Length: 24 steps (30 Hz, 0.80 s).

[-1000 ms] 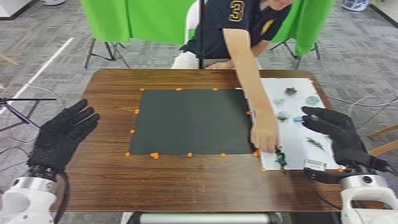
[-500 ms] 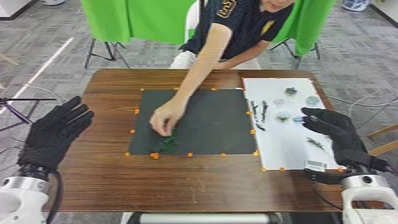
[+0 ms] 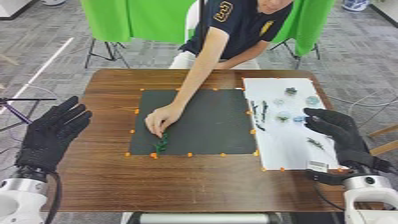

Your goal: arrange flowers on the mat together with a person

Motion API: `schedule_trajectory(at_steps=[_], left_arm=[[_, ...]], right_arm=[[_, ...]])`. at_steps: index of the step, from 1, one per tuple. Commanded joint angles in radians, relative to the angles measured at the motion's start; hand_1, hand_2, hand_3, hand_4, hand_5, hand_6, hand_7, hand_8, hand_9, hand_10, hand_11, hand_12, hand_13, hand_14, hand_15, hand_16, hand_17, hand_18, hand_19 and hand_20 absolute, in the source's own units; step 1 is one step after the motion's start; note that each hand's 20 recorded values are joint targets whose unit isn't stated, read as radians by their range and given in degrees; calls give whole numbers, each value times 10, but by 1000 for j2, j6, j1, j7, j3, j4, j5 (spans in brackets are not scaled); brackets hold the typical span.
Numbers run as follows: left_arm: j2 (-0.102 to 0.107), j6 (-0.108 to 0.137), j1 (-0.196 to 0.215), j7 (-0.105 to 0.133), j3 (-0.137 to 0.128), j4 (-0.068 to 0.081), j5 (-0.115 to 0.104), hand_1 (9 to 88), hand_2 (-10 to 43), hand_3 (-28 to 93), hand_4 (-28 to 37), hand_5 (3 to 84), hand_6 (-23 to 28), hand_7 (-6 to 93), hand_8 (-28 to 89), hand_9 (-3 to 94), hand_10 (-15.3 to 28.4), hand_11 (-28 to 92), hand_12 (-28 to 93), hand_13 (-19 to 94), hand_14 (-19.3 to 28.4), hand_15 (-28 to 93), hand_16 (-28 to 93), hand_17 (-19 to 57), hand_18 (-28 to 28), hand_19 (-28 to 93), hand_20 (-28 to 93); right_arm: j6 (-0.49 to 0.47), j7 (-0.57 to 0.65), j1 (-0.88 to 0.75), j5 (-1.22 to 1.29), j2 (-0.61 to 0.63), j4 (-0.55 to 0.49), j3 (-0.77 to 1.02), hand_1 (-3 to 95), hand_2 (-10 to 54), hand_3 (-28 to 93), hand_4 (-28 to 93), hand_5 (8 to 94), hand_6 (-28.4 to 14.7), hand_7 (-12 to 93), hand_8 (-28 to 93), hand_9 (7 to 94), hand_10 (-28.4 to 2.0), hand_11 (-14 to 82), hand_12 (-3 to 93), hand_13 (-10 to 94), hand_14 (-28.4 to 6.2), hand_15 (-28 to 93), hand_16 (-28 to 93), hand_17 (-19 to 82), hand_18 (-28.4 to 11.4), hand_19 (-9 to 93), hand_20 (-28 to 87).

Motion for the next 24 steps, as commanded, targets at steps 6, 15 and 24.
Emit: schedule_trajectory(at_steps=[6,15,24], left_arm=[[-14,4,29,9,-7,-6,-10,314,118,702,-283,422,73,98,-85,377,151,154,88,309,147,226,-42,3,140,279,85],[-3,11,24,18,-1,-3,-19,313,118,703,-283,422,74,98,-85,376,151,152,87,310,147,226,-43,2,140,279,86],[0,11,27,7,-5,0,-22,313,118,703,-283,421,74,98,-85,377,152,152,88,310,148,226,-42,2,141,280,86]], right_arm=[[49,22,-50,-13,22,-20,74,246,16,782,-257,499,-65,221,-151,469,-193,221,178,339,-162,447,130,104,-194,521,131],[90,123,-51,-108,37,-21,93,247,14,781,-256,499,-65,221,-151,470,-193,220,177,340,-163,447,128,104,-196,524,130],[74,470,-66,-776,116,-6,51,262,-64,762,-242,471,-80,205,-142,429,-209,220,174,293,-184,468,101,103,-200,551,101]])
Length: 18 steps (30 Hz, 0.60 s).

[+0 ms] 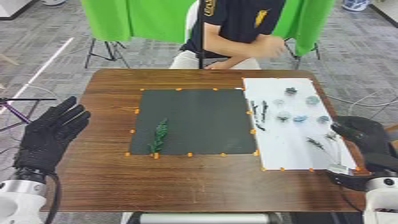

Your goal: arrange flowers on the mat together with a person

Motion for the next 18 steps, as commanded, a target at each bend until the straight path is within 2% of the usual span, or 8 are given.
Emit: schedule_trajectory(at_steps=[1,3,6,8,9,11,14,18], left_arm=[[2,11,17,-4,1,2,-13,313,118,703,-283,421,74,98,-85,378,152,152,88,310,148,227,-42,2,141,280,86],[0,-2,10,-18,9,6,-13,314,118,701,-283,421,74,98,-85,378,152,153,88,310,148,228,-42,1,141,280,86],[1,-5,1,-25,23,10,-12,313,118,703,-283,422,74,99,-85,377,151,153,88,310,149,230,-41,1,141,280,86],[1,-5,-1,-25,27,10,-10,313,118,702,-283,421,74,99,-85,375,151,152,88,309,150,232,-41,1,141,281,86],[1,-6,-1,-26,29,10,-10,313,118,702,-283,421,74,99,-85,375,152,152,88,308,150,232,-41,0,141,280,86],[-1,-6,2,-28,30,9,-12,313,118,703,-283,421,74,99,-85,375,151,152,89,308,153,234,-40,0,141,279,85],[-4,-4,4,-23,33,9,-12,313,118,702,-283,421,74,98,-85,375,152,153,90,308,154,234,-40,0,141,278,85],[-5,-1,3,-17,37,9,-15,312,118,703,-283,421,74,99,-85,375,152,153,90,308,153,233,-41,0,141,279,86]], right_arm=[[-26,226,-19,-562,73,29,-39,261,-82,758,-243,468,-83,199,-138,423,-211,221,177,275,-189,475,95,100,-200,558,91],[-60,240,-16,-676,76,43,-48,259,-93,755,-243,466,-86,195,-135,404,-218,217,179,235,-198,480,89,83,-197,569,79],[-102,256,-6,-735,82,63,-65,245,-95,730,-259,467,-85,194,-132,402,-220,238,193,219,-202,486,90,76,-197,578,62],[-111,256,6,-758,84,82,-75,236,-95,710,-273,495,-85,207,-129,410,-222,318,229,228,-211,557,117,85,-201,603,66],[-104,255,12,-769,86,96,-81,235,-95,694,-280,522,-79,235,-131,407,-224,431,283,240,-221,638,148,99,-205,627,75],[-140,265,31,-803,90,117,-93,240,-95,679,-282,566,-70,284,-133,412,-223,543,351,267,-229,712,210,122,-215,668,99],[-173,291,57,-793,98,141,-106,261,-95,660,-283,602,-54,340,-137,442,-216,611,436,309,-233,760,327,144,-228,708,161],[-180,277,96,-768,100,177,-123,284,-95,650,-283,650,-41,350,-138,482,-206,651,490,360,-230,787,400,168,-243,748,225]])
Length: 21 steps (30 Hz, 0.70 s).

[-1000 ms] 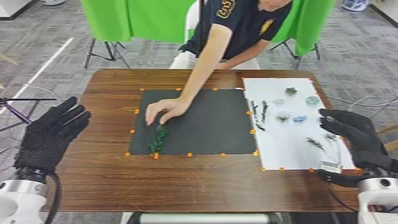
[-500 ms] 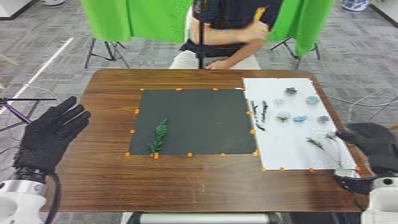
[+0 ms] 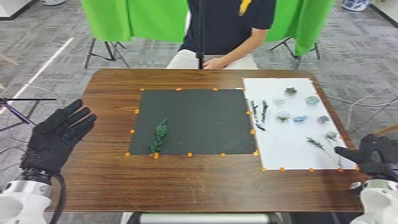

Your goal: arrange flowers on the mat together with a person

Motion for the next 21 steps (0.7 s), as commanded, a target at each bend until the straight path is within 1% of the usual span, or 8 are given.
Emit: schedule_trajectory(at_steps=[1,6,9,11,12,13,14,21], left_arm=[[-9,-1,4,-6,12,8,-9,313,118,702,-283,421,74,98,-85,376,152,153,90,308,153,233,-41,0,141,279,86],[-11,1,5,-6,17,7,-11,313,118,702,-283,420,73,99,-84,376,152,155,91,308,153,234,-41,-1,142,282,88],[-12,3,7,-7,19,5,-12,313,118,702,-283,420,73,100,-84,376,153,155,91,309,153,234,-40,-2,142,282,88],[-14,5,9,-8,19,5,-12,313,118,702,-283,420,73,100,-84,376,153,155,91,309,153,235,-40,-2,142,282,88],[-15,7,11,-8,18,4,-12,312,118,702,-283,420,74,100,-85,376,154,155,91,309,153,235,-40,-2,143,282,88],[-16,9,17,-3,16,2,-14,312,118,703,-283,421,74,100,-85,376,154,155,91,308,153,235,-40,-2,142,282,88],[-16,6,14,-9,16,4,-13,312,118,703,-283,421,74,99,-85,376,153,155,91,308,153,235,-40,-3,143,283,89],[-20,5,12,-13,18,5,-15,311,119,703,-283,421,74,99,-85,376,153,155,91,305,158,243,-38,-4,144,282,89]], right_arm=[[-42,7,69,71,18,52,-25,290,-95,647,-283,663,-38,346,-140,496,-203,657,497,370,-229,790,410,173,-245,754,237],[-95,5,109,136,11,80,-36,327,-95,645,-282,710,-24,320,-141,535,-189,655,508,404,-219,786,441,188,-245,749,286],[-128,18,118,139,6,87,-42,356,-95,687,-281,742,-17,304,-143,562,-180,648,504,425,-212,783,444,192,-245,743,301],[-122,33,116,167,5,82,-45,381,-95,696,-280,760,-14,305,-97,585,-173,644,504,441,-206,780,447,194,-243,738,309],[-106,35,115,169,4,82,-48,422,-95,680,-280,776,-17,314,3,601,-169,642,509,454,-202,777,453,196,-242,733,318],[-86,31,116,172,4,84,-51,467,-95,668,-272,791,-19,336,57,619,-165,643,512,470,-197,777,456,199,-240,730,323],[-77,38,108,172,3,78,-50,488,-95,679,-274,798,-17,350,83,630,-162,643,519,481,-193,776,460,203,-238,729,325],[1,46,109,223,10,50,-65,505,-95,703,-281,802,-12,382,124,646,-157,650,533,499,-188,778,472,208,-235,731,328]])
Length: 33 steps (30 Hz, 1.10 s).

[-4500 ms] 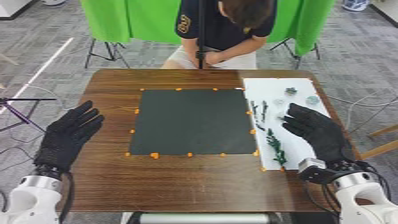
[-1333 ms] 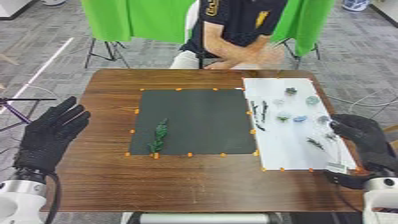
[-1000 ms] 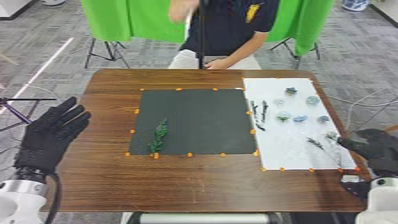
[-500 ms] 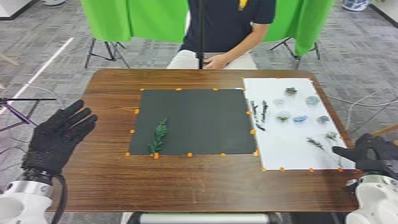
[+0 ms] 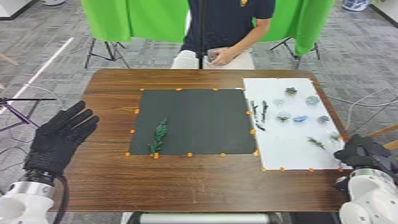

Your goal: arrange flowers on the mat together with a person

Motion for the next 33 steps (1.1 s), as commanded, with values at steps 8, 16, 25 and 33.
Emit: schedule_trajectory(at_steps=[8,16,25,33], left_arm=[[-12,2,6,-13,9,8,-6,312,118,703,-283,420,74,99,-85,375,153,155,91,305,157,243,-38,-4,145,281,92],[-4,-5,-9,-30,22,16,-6,312,117,703,-283,420,74,98,-84,375,152,155,91,305,157,243,-38,-5,145,281,93],[0,-3,-2,-30,14,17,-9,312,118,703,-283,419,74,99,-84,374,153,154,92,304,157,244,-39,-5,144,281,92],[-1,-5,-1,-28,18,19,-10,312,118,703,-283,419,74,100,-84,373,153,154,92,304,157,245,-39,-5,144,282,93]], right_arm=[[163,7,34,121,23,-93,-67,511,-95,696,-282,798,-13,385,123,646,-156,651,532,500,-187,777,474,210,-233,731,326],[189,-22,61,34,33,-131,-134,513,-95,729,-282,804,-23,376,158,655,-163,627,573,503,-191,777,470,210,-236,733,322],[154,51,-34,-78,40,-120,-61,345,-95,742,-258,719,-27,343,-93,588,-180,644,494,457,-214,784,435,188,-249,740,280],[83,43,-29,-134,13,-34,-56,326,-95,721,-257,720,-32,338,-126,586,-188,642,486,453,-218,786,423,180,-255,744,274]])
